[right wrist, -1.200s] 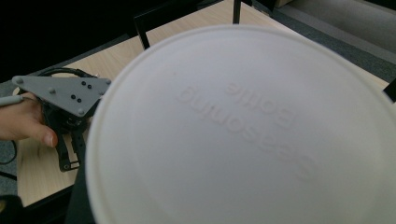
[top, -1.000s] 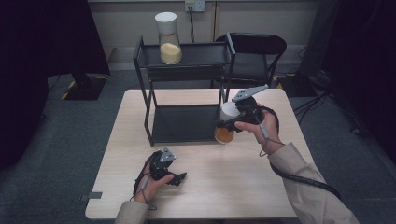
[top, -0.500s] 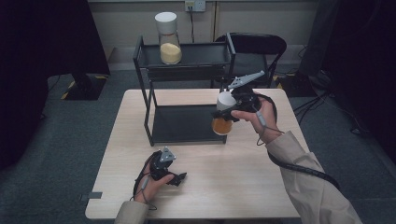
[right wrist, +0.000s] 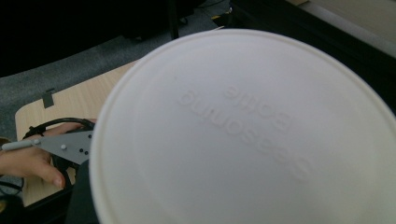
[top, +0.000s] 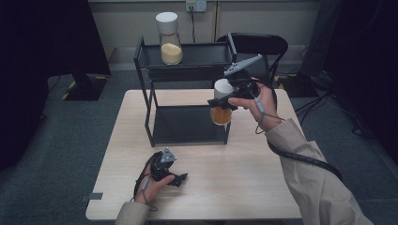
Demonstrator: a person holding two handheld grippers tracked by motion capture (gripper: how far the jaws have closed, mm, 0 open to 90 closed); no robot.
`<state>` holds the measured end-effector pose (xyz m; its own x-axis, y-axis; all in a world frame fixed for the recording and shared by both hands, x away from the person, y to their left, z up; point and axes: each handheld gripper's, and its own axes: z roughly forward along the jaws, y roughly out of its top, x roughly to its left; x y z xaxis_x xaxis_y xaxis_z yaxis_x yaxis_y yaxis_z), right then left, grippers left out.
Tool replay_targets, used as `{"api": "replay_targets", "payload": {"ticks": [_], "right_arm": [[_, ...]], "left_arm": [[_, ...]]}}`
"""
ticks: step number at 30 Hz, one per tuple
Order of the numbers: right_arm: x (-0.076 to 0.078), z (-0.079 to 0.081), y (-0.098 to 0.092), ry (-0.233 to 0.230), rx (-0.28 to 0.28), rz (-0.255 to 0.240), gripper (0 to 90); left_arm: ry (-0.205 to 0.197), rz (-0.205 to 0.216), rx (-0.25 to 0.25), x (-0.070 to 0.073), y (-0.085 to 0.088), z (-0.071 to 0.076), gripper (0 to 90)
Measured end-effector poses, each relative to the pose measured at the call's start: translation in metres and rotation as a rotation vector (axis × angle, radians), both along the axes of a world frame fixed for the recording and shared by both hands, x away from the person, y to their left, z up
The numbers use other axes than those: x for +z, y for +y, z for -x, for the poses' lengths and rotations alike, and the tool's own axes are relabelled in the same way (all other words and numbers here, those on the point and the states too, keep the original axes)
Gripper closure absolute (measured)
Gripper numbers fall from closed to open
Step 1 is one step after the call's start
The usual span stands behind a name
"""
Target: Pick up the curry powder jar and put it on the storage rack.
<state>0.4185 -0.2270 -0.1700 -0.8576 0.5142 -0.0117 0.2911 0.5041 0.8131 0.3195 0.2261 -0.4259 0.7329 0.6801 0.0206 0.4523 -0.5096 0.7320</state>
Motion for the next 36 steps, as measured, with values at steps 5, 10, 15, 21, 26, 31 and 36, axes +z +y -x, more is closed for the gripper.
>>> {"api": "replay_targets", "payload": {"ticks": [5,10,15,21,26,31,36], "right_arm": [[0.012,-0.002,0.004,-0.012,0.005,-0.002,35.8],[0.022,-0.003,0.009,-0.021,0.011,0.015,35.8],[0.032,-0.006,0.013,-0.018,0.014,0.019,35.9],[0.046,-0.009,0.018,-0.023,0.020,0.016,35.8],[0.061,-0.012,0.023,-0.029,0.015,0.028,35.9],[0.074,-0.014,0.027,-0.040,0.006,0.036,35.9],[0.087,-0.017,0.032,-0.044,-0.002,0.043,35.8]], "left_arm": [[0.000,0.001,-0.001,0.000,0.000,0.000,0.0],[-0.001,0.001,-0.001,0.000,0.000,0.000,0.0],[-0.001,0.001,-0.002,0.000,0.000,0.000,0.0],[-0.001,0.002,-0.004,0.000,0.001,0.000,0.0],[-0.001,0.001,-0.005,0.000,0.001,0.000,0.0],[0.002,0.001,-0.006,0.000,0.001,-0.001,0.0],[0.000,-0.002,-0.009,0.000,0.001,-0.001,0.0]]}}
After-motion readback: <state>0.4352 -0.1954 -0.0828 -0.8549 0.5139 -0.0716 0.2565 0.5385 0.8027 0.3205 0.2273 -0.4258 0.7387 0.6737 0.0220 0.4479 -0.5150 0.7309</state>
